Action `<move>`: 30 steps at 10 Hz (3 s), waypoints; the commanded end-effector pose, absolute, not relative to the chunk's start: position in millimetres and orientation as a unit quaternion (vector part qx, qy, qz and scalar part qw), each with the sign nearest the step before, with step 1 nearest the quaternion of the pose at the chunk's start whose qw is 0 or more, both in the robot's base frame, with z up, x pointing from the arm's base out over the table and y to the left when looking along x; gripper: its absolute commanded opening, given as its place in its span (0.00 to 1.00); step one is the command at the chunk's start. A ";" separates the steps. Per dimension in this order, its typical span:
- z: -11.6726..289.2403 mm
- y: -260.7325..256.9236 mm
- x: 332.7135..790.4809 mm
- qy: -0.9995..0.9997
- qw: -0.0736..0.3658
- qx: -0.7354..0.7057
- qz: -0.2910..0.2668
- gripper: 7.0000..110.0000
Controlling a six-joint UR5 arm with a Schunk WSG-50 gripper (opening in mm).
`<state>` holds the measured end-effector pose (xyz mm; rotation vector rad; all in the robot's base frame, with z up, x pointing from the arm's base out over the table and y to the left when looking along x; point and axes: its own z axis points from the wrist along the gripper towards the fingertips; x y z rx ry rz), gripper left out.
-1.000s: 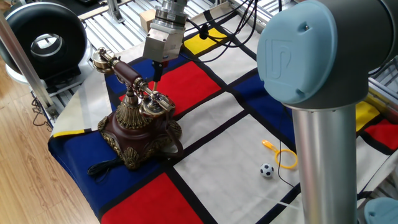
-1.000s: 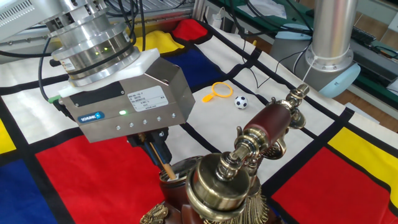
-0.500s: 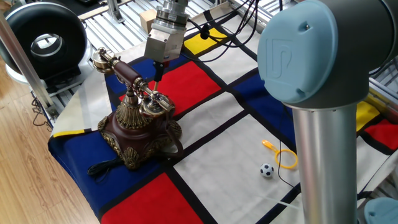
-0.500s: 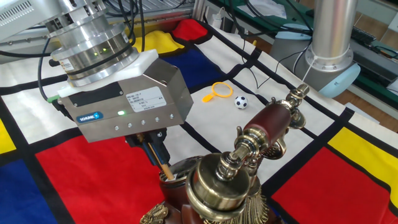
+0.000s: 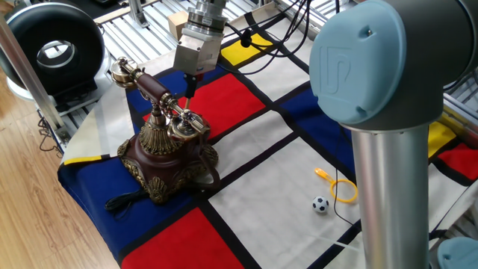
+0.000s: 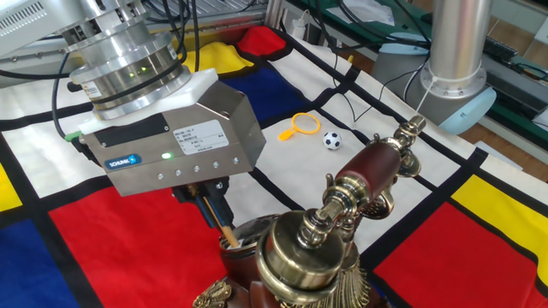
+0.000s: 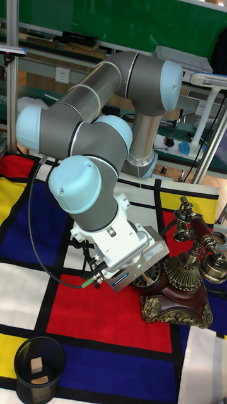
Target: Dial a number on an old rotary phone
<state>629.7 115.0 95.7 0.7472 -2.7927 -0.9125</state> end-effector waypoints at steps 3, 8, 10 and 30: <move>96.6 116.5 632.8 -0.920 0.049 0.244 -0.304 0.00; 96.2 115.4 632.6 -0.920 0.049 0.244 -0.304 0.00; 95.3 114.5 633.5 -0.921 0.048 0.244 -0.301 0.00; 89.2 107.8 631.9 -0.922 0.047 0.243 -0.297 0.00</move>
